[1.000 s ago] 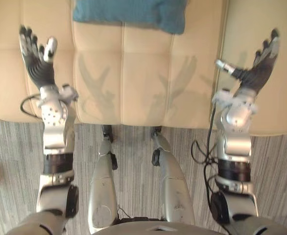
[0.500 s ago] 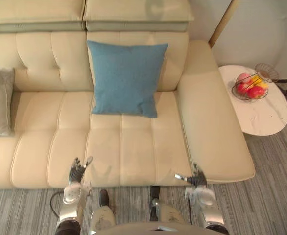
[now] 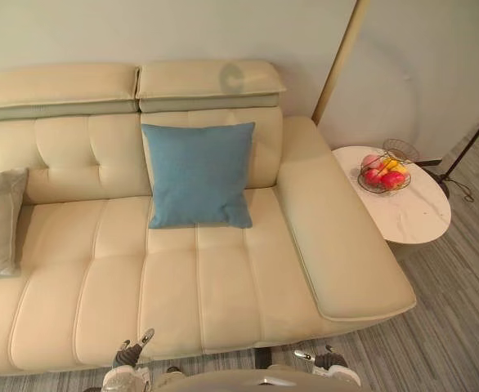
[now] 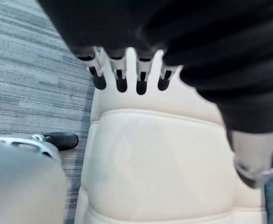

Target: Pick up cushions and gather them together orderly.

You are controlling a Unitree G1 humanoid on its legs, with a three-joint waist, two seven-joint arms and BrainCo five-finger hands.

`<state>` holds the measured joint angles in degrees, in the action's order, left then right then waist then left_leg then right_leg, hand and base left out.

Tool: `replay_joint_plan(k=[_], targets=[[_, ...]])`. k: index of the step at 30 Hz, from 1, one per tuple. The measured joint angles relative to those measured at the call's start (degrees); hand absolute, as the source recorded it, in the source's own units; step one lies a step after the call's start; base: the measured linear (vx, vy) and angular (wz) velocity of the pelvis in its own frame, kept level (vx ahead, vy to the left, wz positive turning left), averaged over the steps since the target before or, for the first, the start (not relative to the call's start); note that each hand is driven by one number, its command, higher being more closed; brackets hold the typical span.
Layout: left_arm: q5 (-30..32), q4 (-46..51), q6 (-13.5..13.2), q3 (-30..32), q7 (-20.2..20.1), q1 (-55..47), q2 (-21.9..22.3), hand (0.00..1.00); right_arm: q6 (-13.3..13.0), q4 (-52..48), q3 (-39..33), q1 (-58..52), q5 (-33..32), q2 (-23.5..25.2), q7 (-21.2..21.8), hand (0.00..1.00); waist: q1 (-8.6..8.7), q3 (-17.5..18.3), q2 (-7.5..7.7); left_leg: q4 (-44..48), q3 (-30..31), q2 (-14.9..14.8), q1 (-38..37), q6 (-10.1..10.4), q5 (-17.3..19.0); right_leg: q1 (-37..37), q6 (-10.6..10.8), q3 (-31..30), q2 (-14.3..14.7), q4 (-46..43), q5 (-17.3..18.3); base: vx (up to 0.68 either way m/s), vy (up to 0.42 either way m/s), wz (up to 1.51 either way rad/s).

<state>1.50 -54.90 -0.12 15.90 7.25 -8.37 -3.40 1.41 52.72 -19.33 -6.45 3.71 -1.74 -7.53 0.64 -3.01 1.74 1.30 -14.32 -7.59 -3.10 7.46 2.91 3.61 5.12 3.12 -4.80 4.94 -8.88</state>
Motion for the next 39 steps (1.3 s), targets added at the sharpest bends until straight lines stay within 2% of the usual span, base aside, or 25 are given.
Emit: replay_joint_plan(k=[1, 2, 3, 4, 5, 6, 7, 8, 9, 10, 11, 13, 14, 15, 17, 18, 19, 20, 23, 24, 25, 29, 30, 38, 39], targets=[[-0.08, 0.07, 0.00, 0.34, 0.05, -0.11, -0.10, 0.00, 0.00, -0.03, 0.03, 0.28, -0.01, 0.04, -0.01, 0.00, -0.20, -0.20, 0.25, 0.58, -0.51, 0.23, 0.41, 0.11, 0.27, 0.71, 0.07, -1.10, 0.01, -0.32, -0.41, -0.05, 0.015, -0.45], [-0.18, 0.25, 0.03, 0.40, 0.10, 0.07, -0.53, 0.00, -0.01, -0.08, 0.17, 0.52, -0.04, 0.26, -0.06, 0.00, -0.21, -0.21, 1.14, 3.02, -1.34, 0.69, 2.57, -0.92, 1.11, 2.46, 0.47, -2.10, -0.26, -0.79, -1.58, -0.08, 0.051, -0.69], [-0.22, 0.53, 0.12, 1.37, 0.14, 0.92, -0.62, 0.00, -0.12, -0.28, 1.02, 0.99, -0.07, 0.53, -0.12, 0.00, -0.69, -0.55, 2.39, 5.85, 0.72, 2.90, 6.10, -4.08, 2.32, 5.41, 2.70, -4.35, -1.11, -1.36, -3.23, -0.12, 0.065, -0.74], [-0.25, 0.71, 0.18, 1.80, 0.18, 0.86, -0.44, 0.00, -0.25, -0.23, 1.19, 1.54, -0.08, 0.06, -0.13, 0.00, -1.09, -0.42, 1.56, 5.59, 2.00, 3.18, 7.37, -6.00, 2.31, 6.08, 5.51, -5.34, -1.18, -0.37, -4.81, -0.16, 0.084, -0.58], [-0.56, 1.38, 0.19, 2.35, 0.47, 1.87, -0.42, 0.00, 0.05, -0.04, 1.08, 3.15, -0.66, -0.25, -0.14, 0.00, -0.09, -2.09, -0.06, 6.51, 2.20, 0.95, 8.55, -4.18, 1.29, 9.67, 0.20, -2.22, -0.69, -14.73, 4.32, -0.17, 0.088, -0.10], [-1.41, 2.94, 0.09, 2.05, 0.84, 2.04, -0.77, 0.00, 0.02, -0.13, 0.20, 2.77, -1.87, -0.13, -0.22, 0.00, -0.01, -2.34, -0.47, 6.31, 3.47, 0.39, 8.57, -4.11, 0.60, 12.10, -0.91, 0.25, -1.19, -30.43, 12.62, -0.11, 0.049, 0.35], [-1.46, 4.10, 0.04, 2.11, 1.00, 2.03, -1.36, 0.00, 0.04, 0.06, 0.11, 2.03, -1.87, 0.01, -0.39, 0.00, -0.13, -2.38, -0.12, 5.69, 4.55, 0.35, 7.44, -3.97, -0.50, 10.64, 0.65, 0.85, -2.04, -40.39, 16.67, -0.09, -0.055, 0.66], [-1.55, 4.37, 0.05, 2.16, 1.30, 1.97, -2.21, 0.00, 0.02, 0.11, 0.40, 0.93, -1.82, 0.85, -0.47, 0.00, -0.60, -1.74, 1.32, 5.23, 5.46, 0.48, 7.32, -3.43, -1.79, 6.67, 2.33, 0.74, -3.05, -44.40, 18.67, -0.07, -0.134, 0.53], [-1.65, 4.45, 0.05, 2.13, 1.32, 1.95, -2.41, 0.00, 0.02, 0.13, 0.57, 0.96, -1.82, 1.18, -0.51, 0.00, -0.87, -1.55, 1.79, 5.29, 5.71, 0.49, 7.59, -3.13, -2.07, 5.20, 2.72, 0.56, -3.41, -44.10, 18.97, -0.14, -0.197, 0.31], [-2.67, 4.51, 0.09, 2.05, 1.58, 2.06, -2.50, 0.00, 0.02, 0.21, 1.23, 2.31, -1.74, 1.88, -0.51, 0.00, -1.66, -1.18, 2.87, 5.78, 5.90, 0.55, 9.73, -2.59, -3.38, 1.40, 3.73, 0.33, -4.34, -37.76, 20.82, -0.18, -0.209, 0.00], [-3.31, 4.45, 0.16, 1.98, 1.98, 2.30, -2.33, 0.00, 0.01, 0.08, 1.31, 3.80, -1.72, 1.99, -0.52, 0.00, -2.02, -0.78, 3.55, 5.47, 5.55, 0.52, 11.31, -2.33, -5.16, 0.03, 3.21, 0.91, -3.43, -31.53, 22.21, -0.20, -0.206, -0.21], [-3.75, 4.38, 0.17, 1.77, 2.38, 2.47, -0.10, 0.00, -0.10, -0.06, 1.39, 5.99, -1.60, 1.18, -0.59, 0.00, -3.19, -1.87, 1.82, 4.78, 4.67, -0.79, 12.89, -2.11, -7.35, -2.93, 2.42, 1.07, -1.76, -22.04, 22.71, -0.24, -0.195, -0.25], [-4.73, 3.94, 0.18, 1.39, 2.42, 2.72, 1.54, 0.00, 0.01, -0.02, 1.57, 6.77, -1.58, 0.45, -0.65, 0.00, -2.96, -3.12, -0.13, 4.41, 5.07, -1.71, 13.23, -1.36, -8.25, -5.19, 0.84, 1.53, -0.45, -17.32, 22.84, -0.33, -0.211, 0.11], [-5.74, 3.72, 0.18, 0.62, 2.40, 2.64, 2.88, 0.00, 0.07, -0.04, 2.48, 6.77, -1.59, 0.00, -0.79, 0.00, -2.75, -4.07, -1.55, 3.91, 5.87, -2.81, 13.22, -1.39, -9.73, -6.28, 0.18, 2.53, 1.04, -15.66, 20.99, -0.30, -0.152, 0.24], [-6.00, 3.76, 0.18, -0.49, 2.42, 2.11, 3.43, 0.00, 0.09, -0.02, 3.00, 5.47, -1.59, -0.06, -1.22, 0.00, -2.93, -3.85, -2.87, 2.40, 6.10, -3.88, 12.81, -1.13, -11.80, -6.33, -0.72, 3.53, 2.23, -15.13, 20.25, -0.29, -0.110, 0.20], [-5.99, 3.75, 0.18, -0.69, 2.53, 1.64, 3.72, 0.00, 0.11, -0.02, 3.34, 5.09, -1.59, -0.14, -1.46, 0.00, -2.80, -3.52, -3.47, 0.02, 5.85, -4.41, 12.73, -0.81, -14.48, -5.28, -1.23, 4.35, 2.94, -15.49, 19.95, -0.34, -0.085, 0.20], [-5.94, 3.75, 0.18, -1.26, 2.53, 1.17, 3.73, 0.00, 0.12, -0.01, 3.37, 5.02, -1.59, -0.19, -1.45, 0.00, -2.76, -3.53, -3.50, -1.06, 5.77, -4.33, 13.14, -0.92, -15.85, -4.30, -1.84, 5.23, 2.86, -15.74, 19.54, -0.22, -0.039, 0.19], [-6.02, 3.81, 0.17, -1.41, 2.49, 1.61, 3.75, 0.00, 0.12, 0.03, 3.33, 5.04, -1.61, -0.03, -1.45, 0.00, -2.74, -3.65, -3.31, 0.06, 5.67, -4.24, 13.65, -1.00, -14.83, -3.91, -2.14, 5.64, 2.43, -15.90, 19.28, -0.17, 0.029, 0.14], [-5.83, 4.08, 0.15, -1.30, 2.50, 2.47, 3.59, 0.00, 0.09, 0.04, 2.58, 4.23, -1.60, 0.10, -1.60, 0.00, -2.16, -4.83, -0.49, 16.41, 5.54, 0.62, 13.49, -2.84, -0.55, -3.10, -0.21, 6.28, -2.90, -15.82, 17.11, -0.12, 0.101, 0.15], [-5.77, 3.95, 0.15, -1.30, 2.49, 2.49, 3.68, 0.00, 0.07, 0.06, 2.33, 3.97, -1.60, 0.04, -1.60, 0.00, -1.97, -4.83, -0.54, 17.42, 5.65, 0.83, 12.77, -2.83, 1.36, -3.08, 0.25, 6.10, -3.21, -15.64, 16.82, -0.11, 0.137, 0.02], [-5.70, 3.44, 0.17, -1.29, 2.49, 2.44, 3.97, 0.00, 0.09, 0.14, 2.18, 3.46, -1.60, -0.15, -1.59, 0.00, -1.92, -4.45, -1.58, 15.51, 6.82, 1.04, 10.94, -2.64, 4.29, -2.69, 1.36, 5.42, -3.11, -15.33, 16.18, -0.10, 0.144, -0.17], [-4.60, 1.68, 0.55, -1.42, 2.40, 1.95, 1.63, 0.00, 0.64, 2.47, -0.60, 2.40, -1.41, 2.75, -1.23, 0.00, -1.15, -2.31, 1.59, -1.43, 5.41, 6.80, 5.13, -5.00, -4.26, -2.85, 0.82, 3.83, -6.20, -9.73, 12.42, -0.09, 0.188, -0.06], [-4.44, 1.09, 1.07, -1.52, 2.39, 1.98, 1.28, 0.00, 0.82, 2.48, -1.39, 2.29, -1.06, 2.80, -1.26, 0.00, -0.66, -2.18, 1.76, -4.20, 5.78, 7.48, 3.71, -5.43, -5.63, -3.89, 0.51, 3.80, -6.28, -8.67, 12.01, -0.05, 0.107, 0.16], [-3.48, -1.75, 1.31, -2.59, 2.31, 2.24, 1.21, 0.00, 1.07, 4.50, -1.69, 3.10, -1.09, 1.65, -1.24, 0.00, -0.07, -0.61, 0.50, -6.14, 6.59, 7.86, 0.84, -5.18, -6.53, -6.51, 1.46, 3.66, -5.88, -7.52, 11.95, -0.03, 0.012, 0.04], [-3.41, -4.32, 1.41, -2.50, 1.85, 3.60, 1.05, 0.00, 1.31, 9.01, -1.62, 6.87, -1.03, 0.61, -1.24, 0.00, 1.26, -1.72, 0.22, -5.84, 6.61, 6.69, -2.02, -4.85, -5.88, -10.44, 1.83, 3.82, -4.48, -5.16, 11.70, 0.00, 0.000, 0.00]])
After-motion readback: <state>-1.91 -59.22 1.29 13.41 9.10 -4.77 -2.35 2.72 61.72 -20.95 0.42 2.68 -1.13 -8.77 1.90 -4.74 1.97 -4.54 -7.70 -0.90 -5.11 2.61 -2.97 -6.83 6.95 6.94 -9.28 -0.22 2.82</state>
